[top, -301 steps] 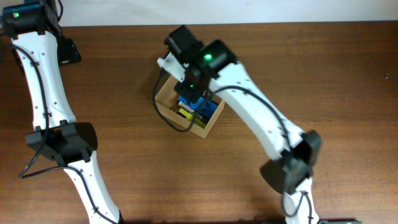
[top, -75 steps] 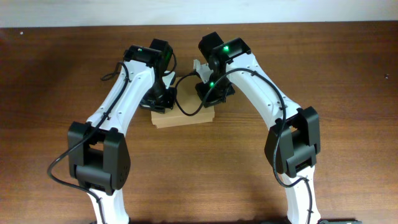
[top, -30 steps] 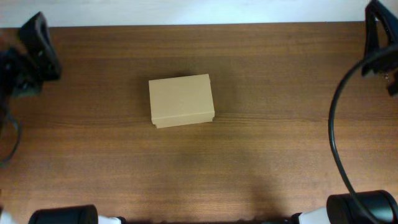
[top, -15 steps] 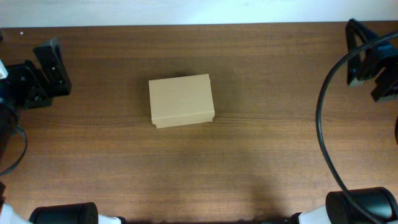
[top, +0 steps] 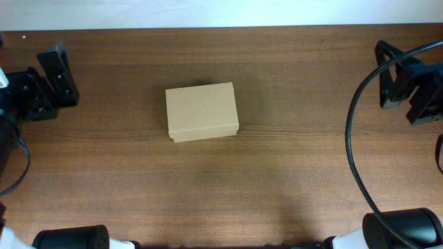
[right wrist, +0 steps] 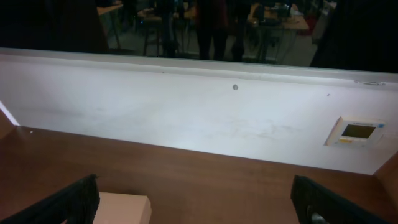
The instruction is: Pack container
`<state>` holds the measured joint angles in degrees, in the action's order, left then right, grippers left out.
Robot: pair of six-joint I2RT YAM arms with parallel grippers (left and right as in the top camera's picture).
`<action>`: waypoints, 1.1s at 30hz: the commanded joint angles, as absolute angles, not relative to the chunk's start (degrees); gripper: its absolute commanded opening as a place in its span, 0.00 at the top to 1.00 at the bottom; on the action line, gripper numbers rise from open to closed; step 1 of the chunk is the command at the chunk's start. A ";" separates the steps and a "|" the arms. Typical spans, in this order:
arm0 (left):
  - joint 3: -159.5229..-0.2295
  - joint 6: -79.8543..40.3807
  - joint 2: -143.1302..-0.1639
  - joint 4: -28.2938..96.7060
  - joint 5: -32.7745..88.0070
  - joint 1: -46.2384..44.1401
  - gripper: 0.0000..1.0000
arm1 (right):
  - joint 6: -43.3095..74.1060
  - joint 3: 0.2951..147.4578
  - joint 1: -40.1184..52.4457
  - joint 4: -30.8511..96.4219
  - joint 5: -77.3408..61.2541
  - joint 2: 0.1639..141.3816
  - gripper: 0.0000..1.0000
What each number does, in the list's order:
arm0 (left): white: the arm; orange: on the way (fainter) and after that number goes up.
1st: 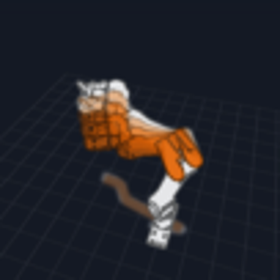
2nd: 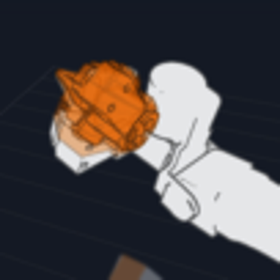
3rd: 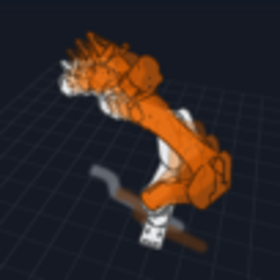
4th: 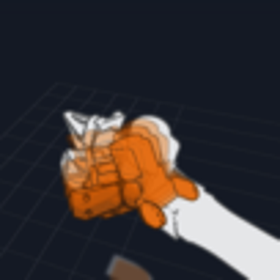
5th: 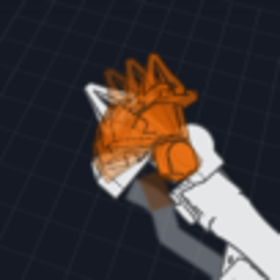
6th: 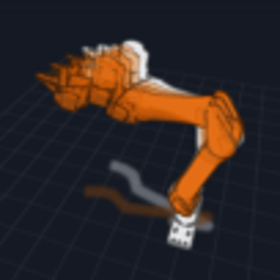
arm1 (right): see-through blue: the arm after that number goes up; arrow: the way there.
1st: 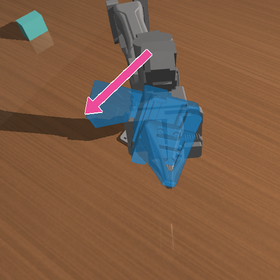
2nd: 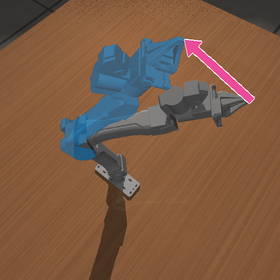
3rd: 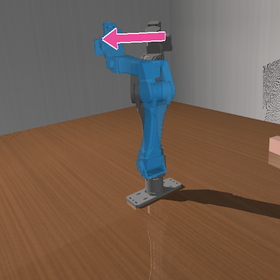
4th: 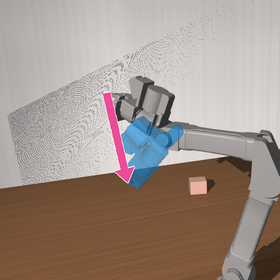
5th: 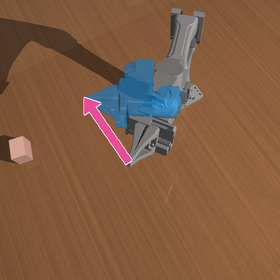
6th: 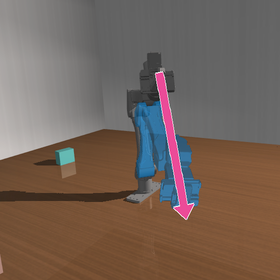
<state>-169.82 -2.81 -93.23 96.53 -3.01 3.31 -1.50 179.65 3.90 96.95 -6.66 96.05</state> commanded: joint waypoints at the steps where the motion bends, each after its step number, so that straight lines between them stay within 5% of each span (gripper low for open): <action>1: -169.93 -2.74 -93.08 96.64 -2.63 3.49 0.00 | -1.06 179.52 4.10 97.27 -6.15 96.47 0.01; 14: -169.93 -2.74 -93.08 96.64 -2.63 3.49 0.00 | -1.15 170.82 4.01 96.36 -5.41 90.94 0.01; 33: -169.93 -2.74 -93.08 96.64 -2.63 3.49 0.00 | -1.23 77.38 -2.35 58.65 -0.80 35.46 0.01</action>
